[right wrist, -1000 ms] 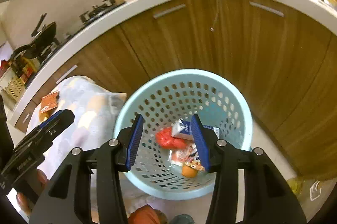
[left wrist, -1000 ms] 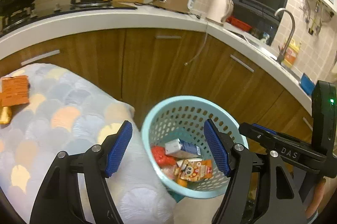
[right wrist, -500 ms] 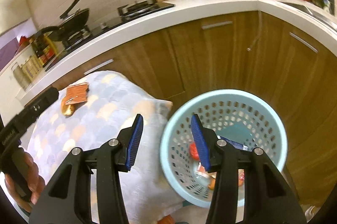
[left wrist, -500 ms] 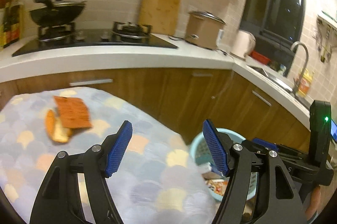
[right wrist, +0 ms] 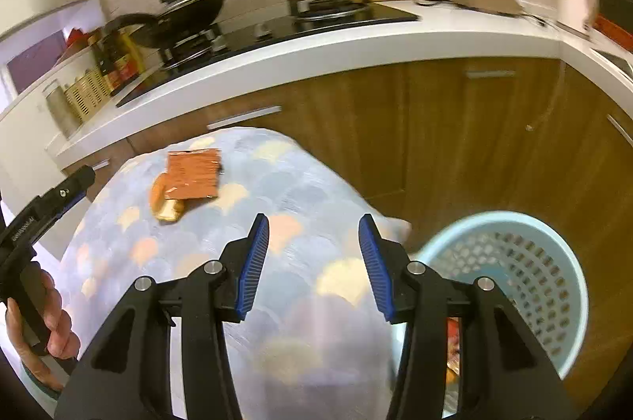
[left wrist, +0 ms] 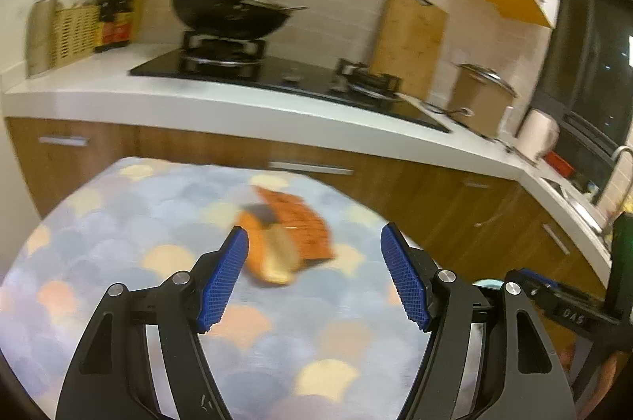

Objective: Collect trash
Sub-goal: 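Move both tools back to the last orange peel and orange packet, then grasp the orange peel with the left tool while the right tool grasps the orange snack packet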

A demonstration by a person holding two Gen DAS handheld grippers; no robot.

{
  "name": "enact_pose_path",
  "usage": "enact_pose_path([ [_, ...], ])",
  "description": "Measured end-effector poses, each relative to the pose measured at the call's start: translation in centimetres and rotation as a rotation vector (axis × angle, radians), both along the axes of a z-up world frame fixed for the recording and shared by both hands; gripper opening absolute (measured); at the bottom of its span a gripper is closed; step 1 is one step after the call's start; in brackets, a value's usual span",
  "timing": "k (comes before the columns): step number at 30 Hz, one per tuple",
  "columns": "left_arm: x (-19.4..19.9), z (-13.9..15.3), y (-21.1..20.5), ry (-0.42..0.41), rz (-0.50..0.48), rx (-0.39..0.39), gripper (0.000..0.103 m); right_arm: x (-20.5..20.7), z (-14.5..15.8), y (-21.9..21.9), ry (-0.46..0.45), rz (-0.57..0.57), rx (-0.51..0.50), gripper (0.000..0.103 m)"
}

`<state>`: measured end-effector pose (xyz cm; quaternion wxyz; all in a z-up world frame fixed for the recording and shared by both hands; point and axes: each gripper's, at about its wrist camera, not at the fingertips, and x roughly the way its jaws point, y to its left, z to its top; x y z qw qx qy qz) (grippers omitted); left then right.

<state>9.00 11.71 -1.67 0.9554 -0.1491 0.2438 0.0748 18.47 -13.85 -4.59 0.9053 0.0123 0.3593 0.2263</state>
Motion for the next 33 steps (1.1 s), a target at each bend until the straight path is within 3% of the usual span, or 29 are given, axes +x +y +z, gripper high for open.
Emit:
enact_pose_path([
  [4, 0.9, -1.3, 1.9, 0.056, 0.001, 0.015, 0.067, 0.5, -0.4, 4.5, -0.021, 0.056, -0.046, 0.041],
  [13, 4.8, -5.3, 4.4, 0.192, -0.015, -0.076, 0.065, 2.0, -1.1, 10.7, -0.019, 0.145, -0.074, 0.037],
  [24, 7.6, -8.4, 4.8, 0.268, -0.03, -0.1, 0.047, 4.2, -2.1, 15.1, -0.013, 0.21, -0.069, 0.037],
  [29, 8.1, -9.2, 5.3, 0.28, -0.026, -0.124, 0.024, 5.5, -2.8, 17.0, 0.013, 0.243, -0.043, 0.037],
  [33, 8.2, -9.3, 5.5, 0.281, -0.026, -0.122, 0.022, 6.4, -3.4, 18.3, 0.039, 0.259, -0.035, 0.038],
])
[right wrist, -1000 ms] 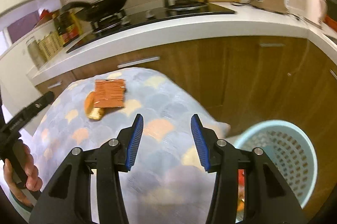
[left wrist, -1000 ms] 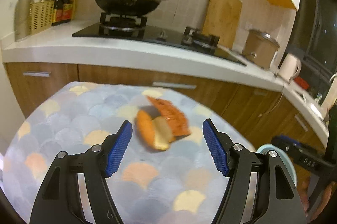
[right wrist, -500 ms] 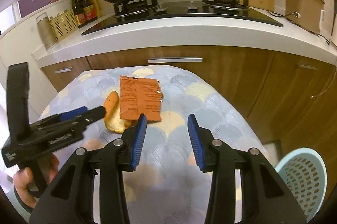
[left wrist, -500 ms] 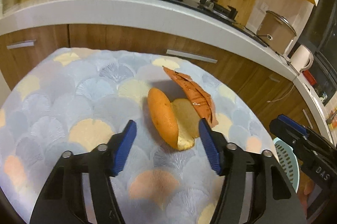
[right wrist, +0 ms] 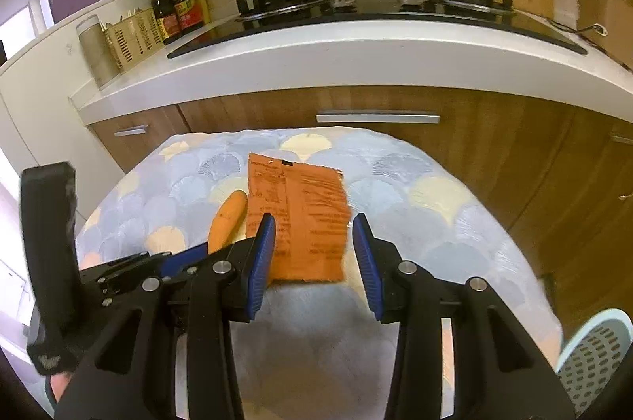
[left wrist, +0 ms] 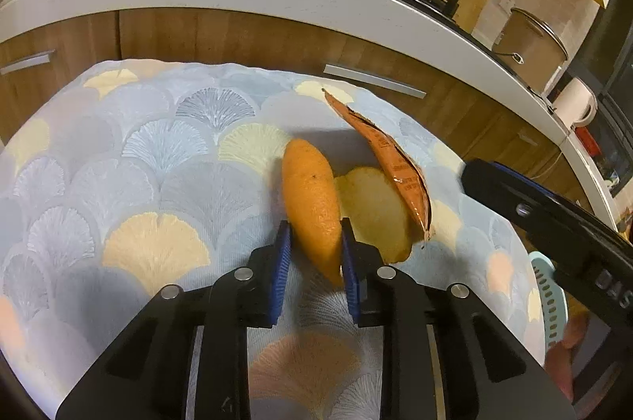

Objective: Collect trash
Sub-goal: 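Grasp the orange peel with the left tool while the right tool grasps the orange snack packet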

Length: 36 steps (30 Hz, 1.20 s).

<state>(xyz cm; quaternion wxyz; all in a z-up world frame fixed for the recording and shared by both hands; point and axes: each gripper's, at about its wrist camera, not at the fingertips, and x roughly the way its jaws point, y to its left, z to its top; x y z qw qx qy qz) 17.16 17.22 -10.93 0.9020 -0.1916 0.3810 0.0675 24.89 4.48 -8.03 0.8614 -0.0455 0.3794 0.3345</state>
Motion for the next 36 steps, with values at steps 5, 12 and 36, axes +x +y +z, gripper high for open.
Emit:
enact_pose_path([
  [5, 0.0, 0.0, -0.2, -0.003, 0.004, 0.016, 0.02, 1.1, -1.2, 1.1, 0.047, -0.005, 0.017, 0.045],
  [12, -2.0, 0.5, 1.0, 0.002, 0.068, 0.026, 0.01, 0.9, -1.4, 0.8, 0.059, -0.016, 0.045, 0.058],
  [36, -7.2, 0.9, 3.7, -0.067, 0.202, 0.092, 0.01, -0.6, -4.9, 4.0, 0.024, -0.003, -0.189, 0.063],
])
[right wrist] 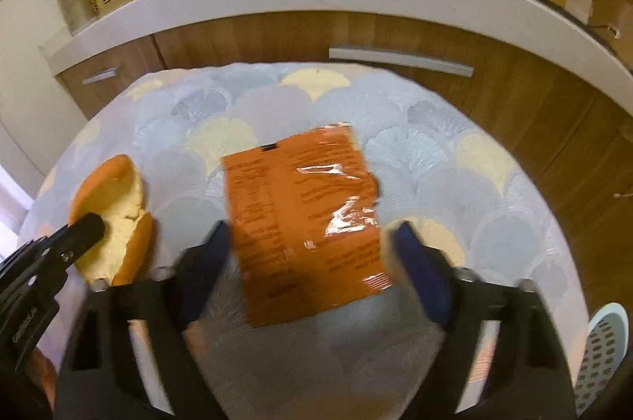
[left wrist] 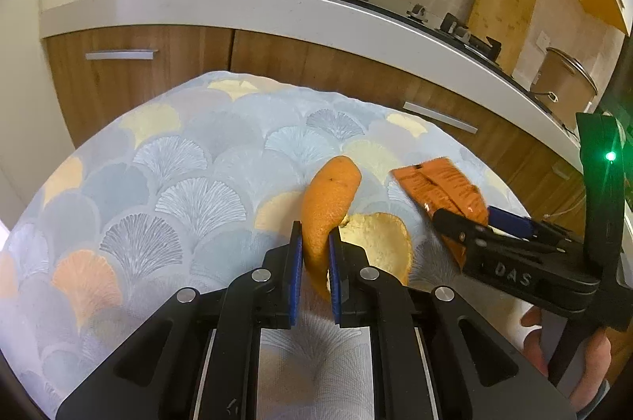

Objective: Collect trash
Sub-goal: 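Grasp the orange peel with the left tool while the right tool grasps the orange snack packet, then carry the peel and packet over the blue basket and open both tools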

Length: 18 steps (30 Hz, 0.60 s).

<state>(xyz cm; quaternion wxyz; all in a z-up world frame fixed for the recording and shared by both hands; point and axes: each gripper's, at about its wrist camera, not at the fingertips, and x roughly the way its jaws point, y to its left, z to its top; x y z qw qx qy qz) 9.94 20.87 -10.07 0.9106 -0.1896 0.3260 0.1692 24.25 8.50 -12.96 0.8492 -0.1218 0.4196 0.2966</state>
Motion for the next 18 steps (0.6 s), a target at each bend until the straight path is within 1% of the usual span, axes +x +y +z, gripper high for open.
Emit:
enact_pose_path([
  [1, 0.0, 0.0, -0.1, 0.001, -0.002, 0.007, 0.01, -0.1, 0.0, 0.1, -0.008, 0.003, -0.007, 0.057],
  [2, 0.0, 0.0, -0.2, 0.001, -0.003, 0.012, 0.01, -0.4, 0.0, 0.3, -0.018, 0.012, -0.013, 0.048],
  [3, 0.1, 0.1, -0.3, 0.001, -0.004, 0.017, 0.01, -0.6, 0.0, 0.4, -0.027, 0.019, -0.017, 0.044],
  [4, 0.1, 0.1, -0.3, 0.0, -0.004, 0.019, 0.01, -0.8, 0.1, 0.5, -0.039, 0.024, -0.02, 0.036],
  [5, 0.2, 0.1, -0.3, 0.0, -0.006, 0.019, 0.01, -0.9, 0.1, 0.5, -0.043, 0.024, -0.021, 0.034],
  [7, 0.1, 0.1, -0.3, -0.001, -0.005, 0.019, 0.01, -0.9, 0.3, 0.3, -0.045, 0.024, -0.011, 0.031],
  [9, 0.0, 0.3, -0.4, -0.012, -0.009, 0.024, 0.01, -1.1, 0.6, -0.1, -0.046, 0.032, 0.021, 0.03],
  [11, 0.0, 0.4, -0.5, -0.017, -0.012, 0.025, 0.01, -1.4, 1.2, -0.7, -0.069, 0.037, 0.049, 0.03],
  [13, -0.2, 0.6, -0.6, -0.034, -0.023, 0.014, 0.01, -1.5, 1.8, -1.1, -0.089, 0.031, 0.053, 0.03],
  [16, -0.3, 1.0, -0.7, -0.059, -0.048, -0.02, 0.01, -1.9, 3.3, -2.5, -0.104, 0.03, 0.085, 0.03],
  [18, -0.4, 1.8, -1.2, -0.076, -0.062, -0.002, 0.01, -2.4, 4.3, -3.5, -0.124, 0.024, 0.097, 0.03],
])
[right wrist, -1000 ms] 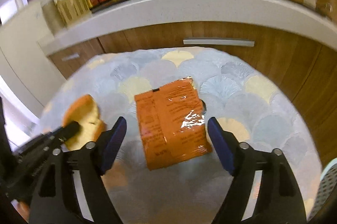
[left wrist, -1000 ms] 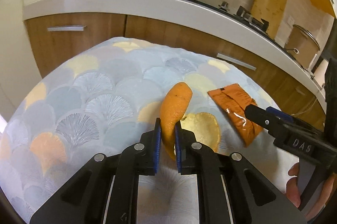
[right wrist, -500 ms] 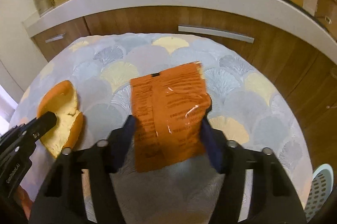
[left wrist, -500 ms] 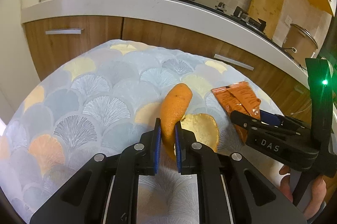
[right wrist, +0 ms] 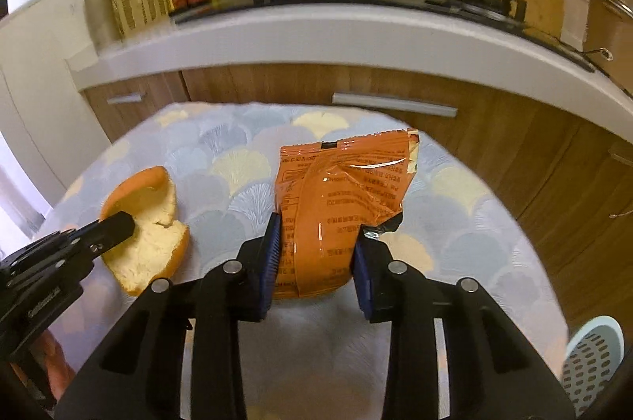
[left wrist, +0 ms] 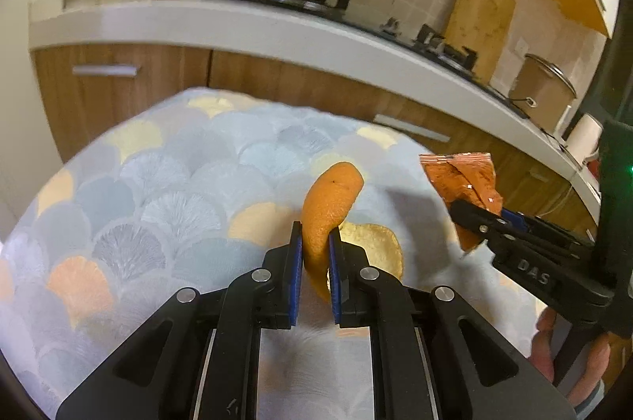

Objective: Collect trash
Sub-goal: 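Carry the peel and packet over the blue basket and open both tools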

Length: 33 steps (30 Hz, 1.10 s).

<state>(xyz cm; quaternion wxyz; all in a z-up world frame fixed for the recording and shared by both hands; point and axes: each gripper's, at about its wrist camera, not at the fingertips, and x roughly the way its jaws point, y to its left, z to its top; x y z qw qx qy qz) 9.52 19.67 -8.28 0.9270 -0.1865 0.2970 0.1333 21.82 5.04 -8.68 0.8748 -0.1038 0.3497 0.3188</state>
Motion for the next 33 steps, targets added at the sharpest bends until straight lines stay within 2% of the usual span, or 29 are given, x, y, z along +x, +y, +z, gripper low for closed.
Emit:
enact_pose_path([
  [10, -0.4, 3.7, -4.8, -0.078, -0.119, 0.019, 0.01, -3.3, 4.3, -7.9, -0.071, -0.085, 0.073, 0.03],
  [19, 0.3, 5.9, -12.6, -0.112, -0.258, 0.045, 0.01, -5.4, 5.5, -17.2, -0.096, -0.209, 0.089, 0.03],
  [24, 1.3, 6.0, -17.2, -0.117, -0.339, 0.045, 0.01, -6.2, 5.5, -22.4, -0.104, -0.292, 0.085, 0.03],
  [33, 4.8, 4.2, -26.5, -0.071, -0.524, 0.041, 0.01, -7.0, 3.9, -31.2, -0.069, -0.448, 0.098, 0.03],
])
